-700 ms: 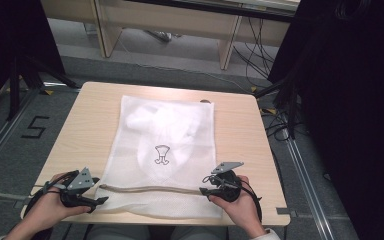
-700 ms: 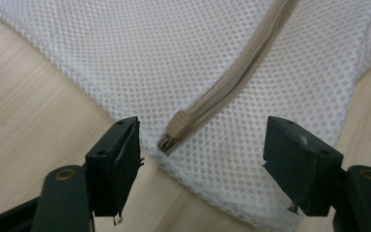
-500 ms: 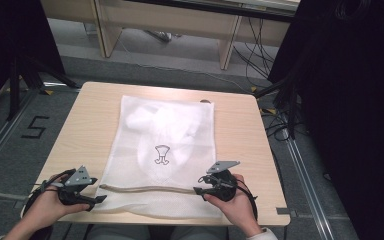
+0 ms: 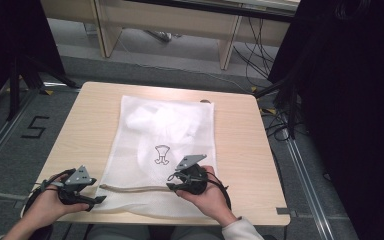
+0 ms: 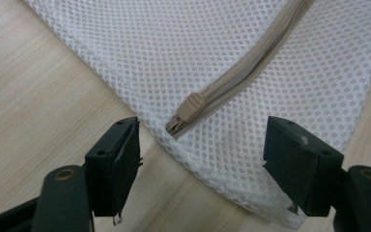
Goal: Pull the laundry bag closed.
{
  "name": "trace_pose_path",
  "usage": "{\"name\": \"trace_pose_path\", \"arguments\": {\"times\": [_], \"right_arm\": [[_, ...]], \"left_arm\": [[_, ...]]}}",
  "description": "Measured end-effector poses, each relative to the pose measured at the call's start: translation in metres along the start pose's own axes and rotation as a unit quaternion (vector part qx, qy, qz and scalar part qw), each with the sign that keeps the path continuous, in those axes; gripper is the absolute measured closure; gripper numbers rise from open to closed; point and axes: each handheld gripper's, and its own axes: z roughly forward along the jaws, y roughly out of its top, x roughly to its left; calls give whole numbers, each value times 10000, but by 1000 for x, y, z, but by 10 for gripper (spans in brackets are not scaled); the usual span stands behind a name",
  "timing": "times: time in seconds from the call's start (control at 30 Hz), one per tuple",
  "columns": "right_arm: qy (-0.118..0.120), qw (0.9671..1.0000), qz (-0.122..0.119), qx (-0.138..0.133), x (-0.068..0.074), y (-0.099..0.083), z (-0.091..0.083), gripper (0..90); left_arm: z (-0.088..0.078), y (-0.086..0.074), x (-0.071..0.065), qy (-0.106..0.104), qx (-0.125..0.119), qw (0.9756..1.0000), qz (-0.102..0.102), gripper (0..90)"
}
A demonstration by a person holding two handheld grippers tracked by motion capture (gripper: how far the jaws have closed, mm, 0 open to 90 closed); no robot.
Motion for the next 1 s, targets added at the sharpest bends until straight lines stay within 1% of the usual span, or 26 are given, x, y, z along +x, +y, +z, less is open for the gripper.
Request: {"name": "trace_pose_path", "arguments": {"times": [0.07, 0.1, 0.13, 0.17, 0.2, 0.23, 0.27, 0.33, 0.37, 0.4, 0.43, 0.5, 0.53, 0.57, 0.6, 0.63, 0.67, 0.7, 0.73, 0.77, 0.8, 0.83, 0.9, 0.93, 0.97, 1.0], "right_arm": [[18, 10000, -73, 33, 4, 7, 4, 547], [48, 9999, -150, -2, 5, 10, 7, 551], [89, 9998, -185, 78, 6, 13, 9, 551], [124, 9997, -176, 85, 8, 16, 12, 553], [121, 9997, -205, 7, 9, 17, 16, 560], [191, 9996, -191, 17, 11, 19, 18, 564], [218, 9996, -190, 26, 13, 22, 20, 565], [251, 9993, -257, 42, 17, 27, 25, 571], [251, 9993, -273, 1, 19, 29, 27, 572], [312, 9990, -314, 32, 21, 32, 29, 571], [288, 9990, -340, 2, 22, 35, 32, 569], [346, 9987, -372, -36, 27, 41, 38, 569], [383, 9983, -446, 16, 27, 44, 40, 572], [386, 9984, -401, -27, 29, 46, 44, 578], [426, 9978, -514, -52, 30, 50, 47, 584], [429, 9978, -504, -19, 32, 53, 49, 593], [475, 9976, -494, -10, 34, 56, 52, 608], [463, 9975, -527, -48, 36, 60, 56, 620], [490, 9973, -552, -9, 36, 62, 57, 632], [533, 9969, -570, -42, 38, 65, 61, 643], [566, 9966, -593, 11, 39, 68, 63, 654], [579, 9965, -609, 28, 40, 69, 65, 663], [638, 9962, -596, 15, 43, 73, 72, 675], [656, 9957, -646, 67, 43, 74, 74, 679], [680, 9955, -654, 90, 45, 76, 76, 685], [736, 9947, -715, 88, 46, 77, 79, 693]], "left_arm": [[0, 0, 0, -8, -1, 10000, -2, 287], [0, 0, 0, -9, 0, 10000, 2, 287], [0, 0, 1, -11, -1, 10000, -11, 287], [0, 0, 1, -26, -6, 10000, -12, 287], [1, 0, 1, -45, -9, 10000, -10, 286], [1, 0, 0, -50, -8, 10000, -55, 285], [1, 0, 1, -52, -6, 10000, -4, 283], [0, 0, 1, -53, -21, 10000, -14, 281], [0, 0, 1, -55, -23, 10000, -20, 281], [0, 0, 1, -57, -24, 10000, -16, 281], [0, -1, 1, -63, -26, 10000, -12, 280], [0, -1, 1, -84, -32, 10000, -13, 279], [0, -1, 1, -83, -33, 10000, -10, 279], [0, -1, 1, -65, -23, 10000, 0, 278], [0, -1, 1, -89, -34, 10000, -21, 278], [0, -2, 1, -114, -35, 9998, -127, 278], [0, -2, 1, -133, -26, 9998, -128, 278], [0, -2, 2, -112, -22, 9999, -111, 278], [-1, -2, 3, -159, -15, 9999, -24, 277], [-1, -2, 3, -152, -32, 9999, -65, 277], [-1, -2, 3, -171, -27, 9998, -68, 276], [0, -3, 4, -142, -12, 9999, -71, 275], [-1, -3, 4, -155, 9, 9999, -59, 275], [-1, -3, 4, -156, 12, 9999, -60, 274], [0, -3, 4, -156, 15, 9999, -59, 274], [0, -3, 4, -158, 19, 9999, -59, 274]]}}
